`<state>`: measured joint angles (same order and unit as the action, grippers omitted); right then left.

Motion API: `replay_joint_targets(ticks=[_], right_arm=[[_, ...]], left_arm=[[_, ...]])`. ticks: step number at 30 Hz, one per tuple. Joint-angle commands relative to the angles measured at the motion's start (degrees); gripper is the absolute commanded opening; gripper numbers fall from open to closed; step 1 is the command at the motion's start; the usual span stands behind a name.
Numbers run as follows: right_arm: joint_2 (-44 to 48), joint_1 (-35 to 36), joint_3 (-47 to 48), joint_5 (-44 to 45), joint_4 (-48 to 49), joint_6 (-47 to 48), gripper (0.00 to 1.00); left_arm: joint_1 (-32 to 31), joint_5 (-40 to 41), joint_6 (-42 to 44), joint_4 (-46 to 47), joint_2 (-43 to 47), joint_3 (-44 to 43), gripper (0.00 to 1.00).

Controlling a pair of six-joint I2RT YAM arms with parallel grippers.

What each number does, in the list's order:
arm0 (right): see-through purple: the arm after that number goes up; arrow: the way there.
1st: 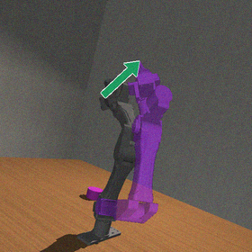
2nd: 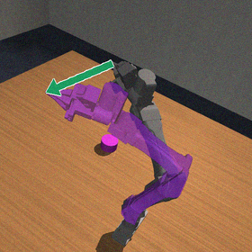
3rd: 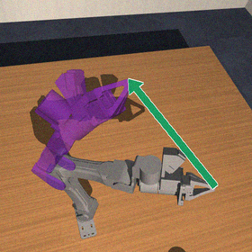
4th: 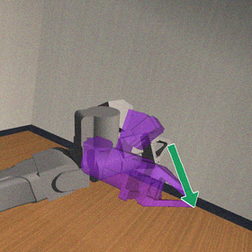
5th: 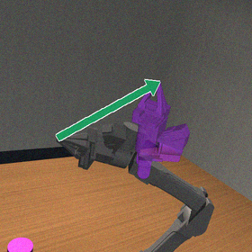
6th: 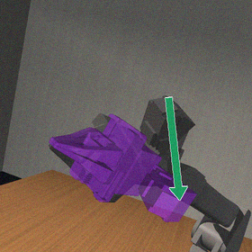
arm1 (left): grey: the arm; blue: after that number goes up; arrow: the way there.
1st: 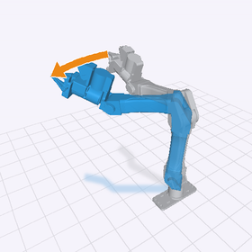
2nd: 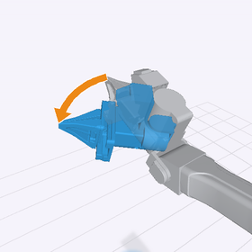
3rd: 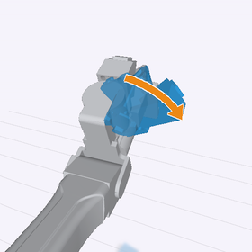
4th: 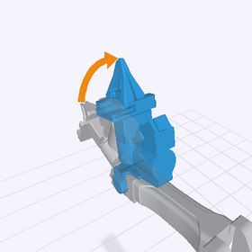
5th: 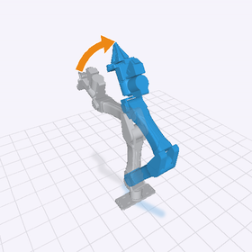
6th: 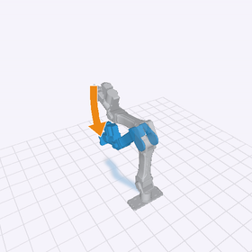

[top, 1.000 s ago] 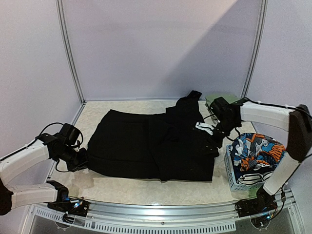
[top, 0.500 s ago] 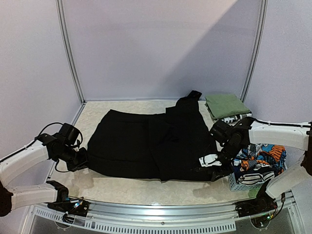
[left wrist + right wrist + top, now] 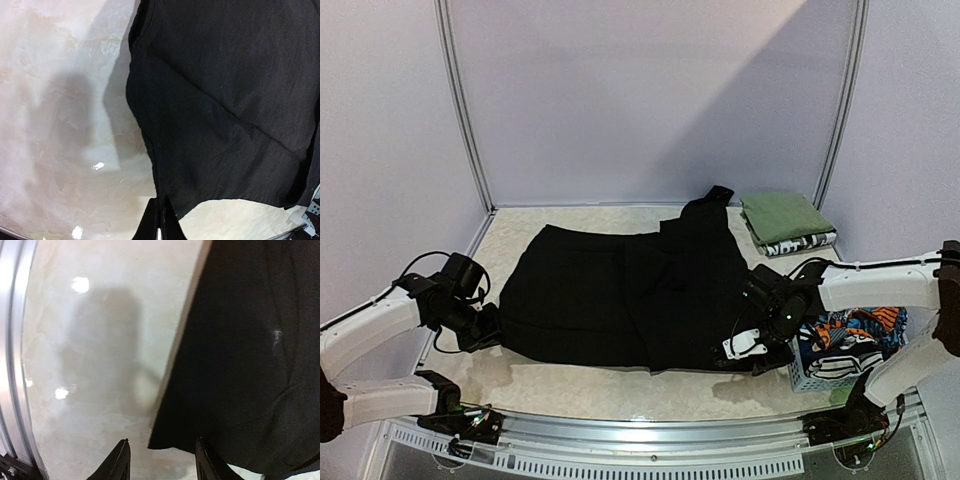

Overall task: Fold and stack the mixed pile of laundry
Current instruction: Pick up the flattened shirt from the center of the board.

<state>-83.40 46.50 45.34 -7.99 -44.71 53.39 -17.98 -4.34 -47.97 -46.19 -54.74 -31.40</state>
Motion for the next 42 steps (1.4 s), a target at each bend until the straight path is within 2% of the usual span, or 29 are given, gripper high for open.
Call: replay_joint_targets(ticks=[1, 9, 17, 26, 42], right_arm=[[-0.5, 0.3, -0.5, 1.7, 3.7, -1.2, 0.45], [-0.9, 0.7, -1.7, 1.0, 3.8, -1.5, 0.44], [4.2, 2.1, -2.1, 2.1, 1.5, -2.5, 0.44], [5.5, 3.8, -2.5, 2.4, 1.9, -3.7, 0.44], [-0.7, 4.1, -6.1, 7.6, 10.2, -3.6, 0.36]], left_arm=[[0.3, -0.3, 0.9, -0.2, -0.3, -0.8, 0.0], [0.3, -0.3, 0.9, -0.4, -0.2, -0.9, 0.0], [0.3, -0.5, 1.0, -0.4, -0.2, -1.0, 0.0], [0.4, -0.8, 0.7, -0.6, 0.4, -0.9, 0.0], [0.3, -0.8, 0.6, -0.8, 0.7, -1.0, 0.0]])
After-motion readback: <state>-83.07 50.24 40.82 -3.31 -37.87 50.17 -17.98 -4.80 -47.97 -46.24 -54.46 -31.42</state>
